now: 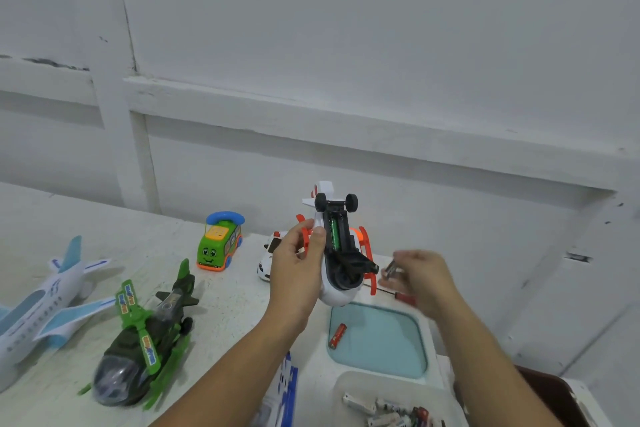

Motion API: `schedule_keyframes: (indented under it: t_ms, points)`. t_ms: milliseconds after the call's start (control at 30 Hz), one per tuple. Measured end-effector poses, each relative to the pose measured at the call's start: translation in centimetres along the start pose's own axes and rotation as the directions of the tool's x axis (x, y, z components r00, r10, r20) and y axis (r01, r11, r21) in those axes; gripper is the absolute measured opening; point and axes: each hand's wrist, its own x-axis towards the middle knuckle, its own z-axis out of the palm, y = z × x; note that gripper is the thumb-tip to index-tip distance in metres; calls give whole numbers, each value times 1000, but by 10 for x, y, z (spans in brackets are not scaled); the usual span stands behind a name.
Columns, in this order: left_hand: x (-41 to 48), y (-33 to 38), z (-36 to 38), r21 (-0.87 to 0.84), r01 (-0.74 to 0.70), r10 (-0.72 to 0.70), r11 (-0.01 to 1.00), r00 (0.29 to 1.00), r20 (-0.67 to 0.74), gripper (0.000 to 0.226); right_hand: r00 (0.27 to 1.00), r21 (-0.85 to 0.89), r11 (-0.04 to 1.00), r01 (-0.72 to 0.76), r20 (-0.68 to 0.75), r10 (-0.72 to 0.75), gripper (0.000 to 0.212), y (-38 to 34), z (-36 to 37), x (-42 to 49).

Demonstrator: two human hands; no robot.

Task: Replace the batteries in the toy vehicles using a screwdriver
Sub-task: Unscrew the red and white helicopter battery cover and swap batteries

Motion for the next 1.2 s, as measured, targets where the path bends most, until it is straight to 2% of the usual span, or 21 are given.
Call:
schedule_keyframes:
  t_ms: [133, 233, 300, 367, 467, 633, 767, 1000, 1200]
  points:
    - [2, -1, 0, 18, 6, -6, 1000, 1000, 2, 18, 980, 96, 977, 189, 50, -194, 19, -66, 0, -31]
    - [3, -2, 0, 22, 8, -8, 1000, 1000, 6, 18, 943, 41, 948, 316, 94, -318, 23, -92, 13, -56]
    - [3, -2, 0, 41, 0, -1, 999, 1000, 10, 19, 916, -33, 926, 376, 162, -366, 24, -98, 25, -71]
    - [4, -2, 0, 49, -10, 9, 999, 1000, 8, 20, 888, -183, 877, 444, 222, -403, 24, -97, 37, -81]
    - [3, -3, 0, 50, -17, 17, 999, 1000, 8, 25, 851, -443, 727, 524, 262, -454, 23, -87, 52, -87]
    - [2, -3, -1, 55, -47, 47, 997, 999, -4, 28, 805, -590, 567, 574, 279, -525, 23, -76, 66, -89]
    - [2, -5, 0, 47, -53, 53, 997, 998, -13, 24, 779, -645, 489, 587, 287, -557, 21, -72, 73, -90]
    - [0, -2, 1, 69, -101, 104, 992, 994, -32, 17, 808, -680, 473, 560, 324, -491, 15, -77, 74, -90]
    - [-2, -3, 2, 74, -112, 115, 991, 992, -46, 21, 831, -708, 472, 525, 307, -465, 23, -79, 71, -86]
